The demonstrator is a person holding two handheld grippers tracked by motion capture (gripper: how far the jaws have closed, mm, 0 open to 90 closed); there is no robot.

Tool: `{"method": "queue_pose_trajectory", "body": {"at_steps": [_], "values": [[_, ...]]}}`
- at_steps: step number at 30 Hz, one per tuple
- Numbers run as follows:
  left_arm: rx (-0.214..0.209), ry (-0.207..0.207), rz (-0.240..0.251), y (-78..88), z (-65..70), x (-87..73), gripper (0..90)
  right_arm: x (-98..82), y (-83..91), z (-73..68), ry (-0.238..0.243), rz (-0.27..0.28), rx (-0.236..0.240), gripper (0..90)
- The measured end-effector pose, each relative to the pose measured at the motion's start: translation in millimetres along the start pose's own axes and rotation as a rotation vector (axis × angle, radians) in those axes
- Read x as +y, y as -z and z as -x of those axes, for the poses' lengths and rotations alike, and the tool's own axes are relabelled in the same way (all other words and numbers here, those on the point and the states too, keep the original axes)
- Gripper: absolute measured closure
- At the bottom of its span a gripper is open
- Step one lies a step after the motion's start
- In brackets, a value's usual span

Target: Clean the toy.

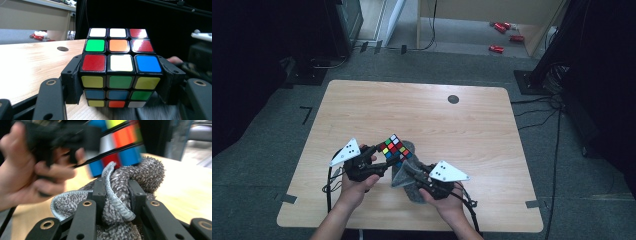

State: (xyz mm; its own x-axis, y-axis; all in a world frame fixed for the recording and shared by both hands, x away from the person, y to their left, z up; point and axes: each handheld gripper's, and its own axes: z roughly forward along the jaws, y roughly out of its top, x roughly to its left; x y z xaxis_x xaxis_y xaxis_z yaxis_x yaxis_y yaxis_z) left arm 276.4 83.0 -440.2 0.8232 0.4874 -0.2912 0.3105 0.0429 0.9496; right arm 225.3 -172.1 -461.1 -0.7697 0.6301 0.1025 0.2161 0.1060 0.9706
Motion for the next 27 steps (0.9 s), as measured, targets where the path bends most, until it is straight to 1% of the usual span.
{"method": "queue_pose_trajectory", "body": {"at_steps": [2, 4, 5, 7, 11, 12, 13, 14, 16, 19, 21, 22, 23, 27], "values": [[0.001, -0.004, 0.001, 0.5, -0.3, 0.1, 34.8, -3.2, -6.6, -9.7, 0.026, -0.026, 0.039, 73.0], [0.002, -0.002, -0.001, 1.0, -1.0, 0.2, 34.8, -4.7, -10.0, -16.0, 0.062, -0.042, 0.047, 72.8], [0.004, -0.002, -0.001, 1.4, -1.4, 0.2, 34.8, -4.1, -9.9, -15.8, 0.068, -0.045, 0.046, 72.9], [0.004, 0.001, 0.006, 2.0, -1.7, 0.7, 34.8, -1.0, -5.8, -9.3, 0.051, -0.031, 0.028, 73.1], [0.007, 0.001, 0.003, 2.7, -2.8, 0.6, 34.8, 5.5, 9.2, 13.7, -0.022, 0.032, -0.036, 74.0], [0.002, 0.001, -0.002, 2.3, -3.1, 0.4, 34.8, 5.8, 11.0, 16.5, -0.03, 0.037, -0.038, 74.1], [-0.003, 0.0, -0.004, 1.6, -2.7, 0.0, 34.8, 5.4, 11.0, 16.8, -0.027, 0.033, -0.034, 74.1], [-0.008, -0.004, -0.005, 0.9, -1.7, -0.3, 34.8, 4.5, 9.6, 14.6, -0.02, 0.021, -0.031, 74.1], [-0.009, -0.012, -0.007, 0.2, 0.4, -0.2, 34.8, 1.3, 2.8, 6.1, -0.004, -0.001, -0.002, 74.0], [-0.008, -0.017, -0.011, -0.2, 0.9, -0.5, 34.8, -4.3, -8.1, -9.8, 0.051, -0.045, 0.044, 73.9], [-0.008, -0.015, -0.01, 0.3, 0.2, -0.5, 34.8, -5.0, -10.4, -14.3, 0.08, -0.057, 0.047, 73.8], [-0.008, -0.011, -0.005, 0.8, 0.0, -0.1, 34.8, -3.7, -9.2, -12.6, 0.079, -0.053, 0.045, 73.8], [-0.008, -0.009, 0.0, 1.3, -0.2, 0.4, 34.8, -1.7, -6.5, -9.2, 0.066, -0.043, 0.035, 73.8], [-0.004, -0.007, -0.004, 2.1, -1.6, 0.4, 34.8, 5.3, 8.7, 11.5, -0.011, 0.024, -0.034, 73.8]]}}
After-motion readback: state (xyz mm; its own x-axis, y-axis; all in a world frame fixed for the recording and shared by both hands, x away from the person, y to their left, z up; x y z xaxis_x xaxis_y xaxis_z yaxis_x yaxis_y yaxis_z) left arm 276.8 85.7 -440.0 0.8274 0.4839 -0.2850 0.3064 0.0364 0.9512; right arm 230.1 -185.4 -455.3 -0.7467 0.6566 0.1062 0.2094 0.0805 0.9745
